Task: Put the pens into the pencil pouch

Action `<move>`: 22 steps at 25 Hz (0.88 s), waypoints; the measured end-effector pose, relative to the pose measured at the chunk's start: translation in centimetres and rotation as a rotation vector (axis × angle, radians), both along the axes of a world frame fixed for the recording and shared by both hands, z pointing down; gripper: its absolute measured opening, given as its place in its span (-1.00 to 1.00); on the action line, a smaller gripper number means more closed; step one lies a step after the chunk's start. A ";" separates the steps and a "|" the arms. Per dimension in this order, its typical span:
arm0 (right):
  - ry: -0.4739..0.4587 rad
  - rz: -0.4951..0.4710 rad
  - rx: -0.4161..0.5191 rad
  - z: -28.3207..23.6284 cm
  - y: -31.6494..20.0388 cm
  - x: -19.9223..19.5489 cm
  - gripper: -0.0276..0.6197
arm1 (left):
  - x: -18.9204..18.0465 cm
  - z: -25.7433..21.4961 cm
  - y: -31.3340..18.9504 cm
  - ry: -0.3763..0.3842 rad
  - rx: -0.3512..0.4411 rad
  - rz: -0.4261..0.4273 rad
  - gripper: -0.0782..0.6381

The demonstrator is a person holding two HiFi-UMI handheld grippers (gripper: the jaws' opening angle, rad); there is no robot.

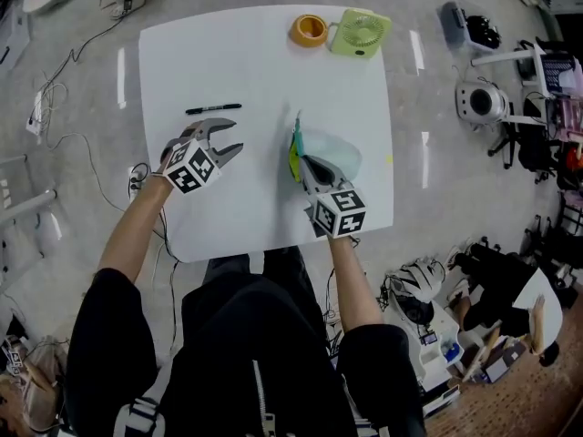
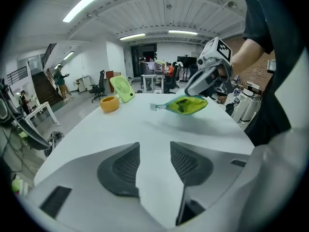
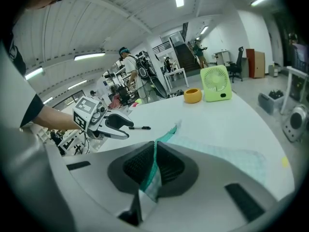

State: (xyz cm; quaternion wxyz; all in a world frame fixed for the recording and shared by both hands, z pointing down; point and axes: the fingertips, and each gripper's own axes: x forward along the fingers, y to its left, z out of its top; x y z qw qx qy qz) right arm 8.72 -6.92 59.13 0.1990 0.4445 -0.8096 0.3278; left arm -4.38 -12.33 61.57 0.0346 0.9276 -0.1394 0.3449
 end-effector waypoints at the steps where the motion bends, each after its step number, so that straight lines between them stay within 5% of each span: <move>1: 0.001 0.000 0.000 0.0 0.0 0.0 -0.83 | -0.8 0.1 -0.3 -0.009 0.003 -0.010 -0.22; 13: 0.006 0.019 -0.017 0.5 0.1 0.0 -0.83 | -9.2 2.6 -4.8 -0.155 0.019 -0.093 -0.22; 22: 0.012 0.041 -0.027 0.5 -0.4 0.2 -0.83 | -11.4 5.9 -6.8 -0.260 -0.010 -0.069 -0.25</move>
